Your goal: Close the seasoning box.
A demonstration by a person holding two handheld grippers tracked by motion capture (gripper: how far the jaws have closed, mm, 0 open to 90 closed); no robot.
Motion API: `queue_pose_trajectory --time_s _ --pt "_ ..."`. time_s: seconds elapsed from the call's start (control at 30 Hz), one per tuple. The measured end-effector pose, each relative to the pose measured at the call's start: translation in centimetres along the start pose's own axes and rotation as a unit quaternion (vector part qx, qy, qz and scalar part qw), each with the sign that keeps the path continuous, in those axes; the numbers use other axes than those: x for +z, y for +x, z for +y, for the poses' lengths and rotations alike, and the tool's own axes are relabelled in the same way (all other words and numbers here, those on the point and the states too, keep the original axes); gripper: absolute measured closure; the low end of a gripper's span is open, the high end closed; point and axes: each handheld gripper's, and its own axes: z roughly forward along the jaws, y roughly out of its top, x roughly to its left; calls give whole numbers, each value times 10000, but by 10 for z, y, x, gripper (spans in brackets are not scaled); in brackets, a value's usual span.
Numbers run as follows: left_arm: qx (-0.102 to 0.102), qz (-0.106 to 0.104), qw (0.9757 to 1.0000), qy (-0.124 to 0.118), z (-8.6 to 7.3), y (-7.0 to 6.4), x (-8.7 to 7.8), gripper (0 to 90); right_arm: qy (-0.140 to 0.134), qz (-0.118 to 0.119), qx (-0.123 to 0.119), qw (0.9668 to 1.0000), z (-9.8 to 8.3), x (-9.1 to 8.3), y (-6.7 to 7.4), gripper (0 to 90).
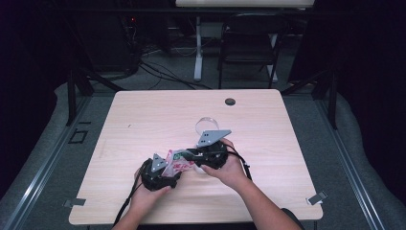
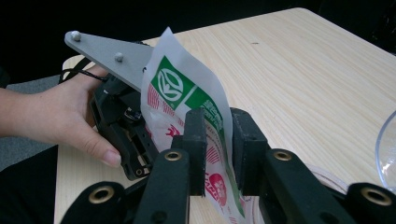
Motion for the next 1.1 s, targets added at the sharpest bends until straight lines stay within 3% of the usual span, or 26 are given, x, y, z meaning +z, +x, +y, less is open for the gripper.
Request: queue_pose_trajectory --time_s 0.27,0.87,1.1 --pt "-82 -96 9991 415 3 2 6 159 1 -49 40 10000 -2 -1 0 773" --pt "-129 -129 9988 445 3 3 7 150 -20 -81 72 9999 -4 -1 0 769" --pt "-133 -112 9989 435 3 3 6 159 -10 43 9 10000 -4 -3 0 852"
